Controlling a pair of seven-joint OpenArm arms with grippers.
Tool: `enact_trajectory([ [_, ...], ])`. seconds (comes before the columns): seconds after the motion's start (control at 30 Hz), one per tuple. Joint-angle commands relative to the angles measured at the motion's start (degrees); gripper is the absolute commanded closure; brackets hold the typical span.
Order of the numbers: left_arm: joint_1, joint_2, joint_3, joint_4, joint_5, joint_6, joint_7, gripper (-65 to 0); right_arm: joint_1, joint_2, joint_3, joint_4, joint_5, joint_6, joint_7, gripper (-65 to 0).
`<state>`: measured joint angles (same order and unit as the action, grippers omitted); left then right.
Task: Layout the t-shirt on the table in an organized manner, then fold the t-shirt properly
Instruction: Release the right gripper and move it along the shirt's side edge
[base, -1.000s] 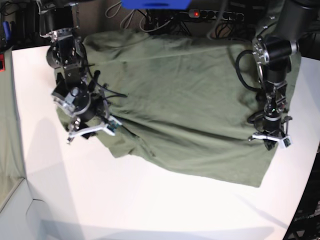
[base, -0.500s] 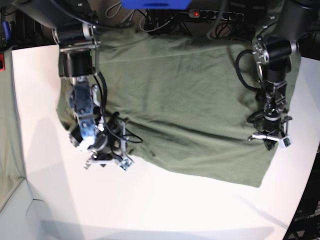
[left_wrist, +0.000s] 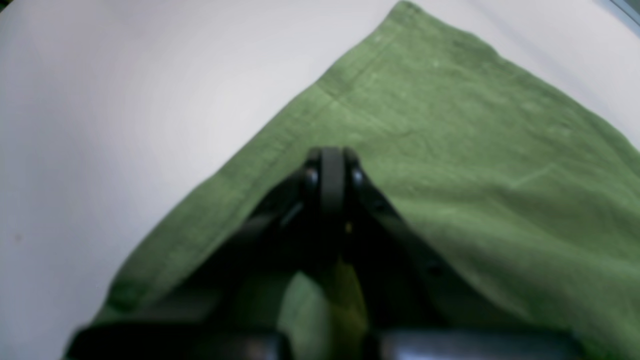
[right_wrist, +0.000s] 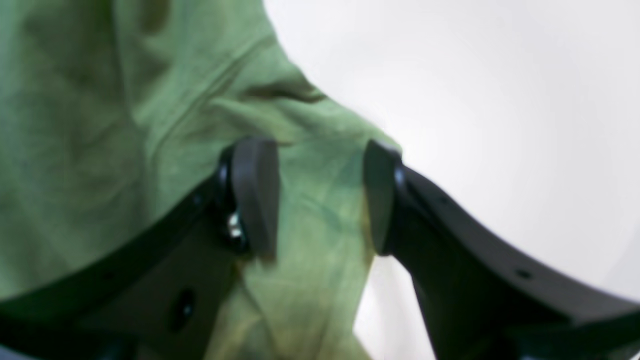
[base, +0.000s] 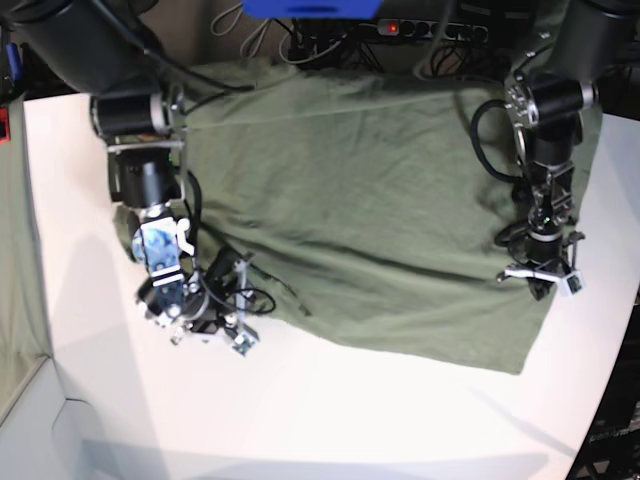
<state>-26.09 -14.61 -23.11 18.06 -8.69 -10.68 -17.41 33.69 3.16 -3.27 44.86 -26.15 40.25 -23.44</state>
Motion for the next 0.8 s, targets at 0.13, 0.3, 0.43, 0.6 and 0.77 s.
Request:
enact_trajectory([
  [0.13,1.2,-0.1,0.0,-1.1,0.8,2.2,8.0,0.0,2.9,1.9,0.1,-8.2,-0.2,-0.2,11.4,-25.9],
  [0.3,1.3,-0.1,0.0,-1.1,0.8,2.2,8.0,0.0,6.0,2.2,-0.4,-18.7,-0.5,-8.4,27.4,-25.8],
  [0.43,1.6,-0.1,0.0,-1.1,0.8,2.2,8.3,0.0,11.0,2.0,-2.1,-28.2,-0.5,-18.5,37.7,-25.6],
  [0.6,2.2,-0.3,0.0,-1.1,0.8,2.2,8.4,0.0,14.4,1.7,-8.8,-30.0,-0.5,-33.4,39.8,-25.5],
  [0.77,2.7,-0.3,0.0,-1.1,0.8,2.2,8.4,0.0,15.8,2.1,-12.2,-29.3,-0.5,-52.0,39.7,-25.5],
])
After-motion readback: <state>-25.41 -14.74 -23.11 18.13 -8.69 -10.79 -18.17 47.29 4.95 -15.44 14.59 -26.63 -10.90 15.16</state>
